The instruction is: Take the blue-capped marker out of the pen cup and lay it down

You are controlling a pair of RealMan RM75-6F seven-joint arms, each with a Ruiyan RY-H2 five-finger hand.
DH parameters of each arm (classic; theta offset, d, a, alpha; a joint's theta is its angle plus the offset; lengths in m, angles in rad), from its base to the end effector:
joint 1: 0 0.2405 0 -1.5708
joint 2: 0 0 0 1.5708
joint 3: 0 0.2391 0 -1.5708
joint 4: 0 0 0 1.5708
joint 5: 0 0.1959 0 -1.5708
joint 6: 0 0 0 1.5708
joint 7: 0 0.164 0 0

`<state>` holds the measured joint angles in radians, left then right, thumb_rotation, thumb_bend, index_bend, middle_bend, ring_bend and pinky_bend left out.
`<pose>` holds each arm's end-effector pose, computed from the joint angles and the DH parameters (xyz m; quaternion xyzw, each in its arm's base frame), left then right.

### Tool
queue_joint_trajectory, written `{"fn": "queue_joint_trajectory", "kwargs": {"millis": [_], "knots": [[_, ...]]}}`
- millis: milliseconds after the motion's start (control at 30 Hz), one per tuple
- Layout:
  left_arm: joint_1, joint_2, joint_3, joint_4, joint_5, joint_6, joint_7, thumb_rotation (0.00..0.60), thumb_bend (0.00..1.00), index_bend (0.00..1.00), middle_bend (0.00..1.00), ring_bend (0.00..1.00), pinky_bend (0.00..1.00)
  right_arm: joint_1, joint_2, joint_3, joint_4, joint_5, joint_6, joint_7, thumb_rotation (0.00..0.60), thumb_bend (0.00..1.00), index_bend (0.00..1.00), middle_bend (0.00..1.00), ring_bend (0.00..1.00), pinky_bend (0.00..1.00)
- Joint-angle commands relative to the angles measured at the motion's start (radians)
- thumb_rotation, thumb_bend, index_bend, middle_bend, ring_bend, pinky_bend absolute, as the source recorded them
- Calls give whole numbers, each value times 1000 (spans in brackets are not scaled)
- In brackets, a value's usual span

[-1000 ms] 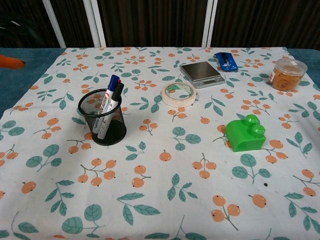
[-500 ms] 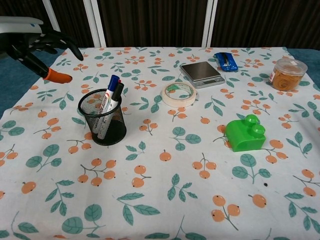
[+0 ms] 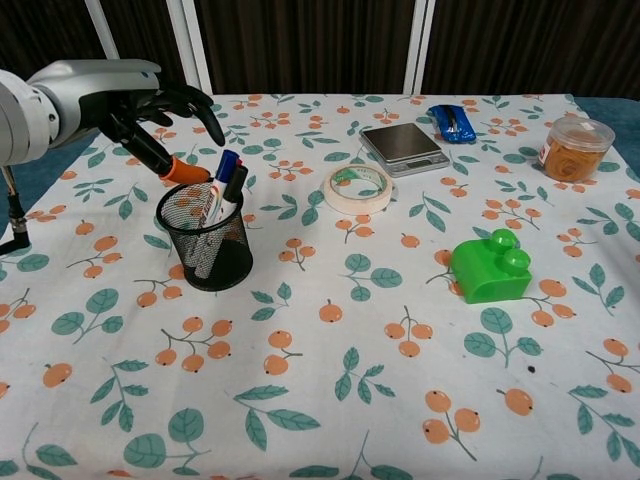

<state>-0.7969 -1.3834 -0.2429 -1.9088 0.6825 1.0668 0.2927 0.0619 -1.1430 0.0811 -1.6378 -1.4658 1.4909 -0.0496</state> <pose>-0.0945 0.3245 0.0263 -0.6267 -0.5673 -0.4007 0.3532 -0.2900 -0.1973 0.1628 0.5729 -0.3924 0.3881 0.6059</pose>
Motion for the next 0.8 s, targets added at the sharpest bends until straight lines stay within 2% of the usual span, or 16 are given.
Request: {"fn": "queue_joint_trajectory", "kwargs": {"millis": [33, 367, 800], "knots": [[1, -5, -1, 6, 2, 6, -1, 600, 283, 396, 0, 0, 0, 0, 0, 0, 0, 0, 0, 0, 600, 122, 75, 0, 50, 169], [-15, -28, -18, 36, -22, 9, 4, 600, 286, 420, 0, 0, 0, 0, 0, 1, -2, 4, -2, -2, 600, 122, 75, 0, 50, 169], [-31, -64, -13, 59, -41, 13, 28, 600, 324, 437, 0, 0, 0, -1, 2, 1, -3, 6, -4, 2, 600, 122, 75, 0, 50, 169]]}}
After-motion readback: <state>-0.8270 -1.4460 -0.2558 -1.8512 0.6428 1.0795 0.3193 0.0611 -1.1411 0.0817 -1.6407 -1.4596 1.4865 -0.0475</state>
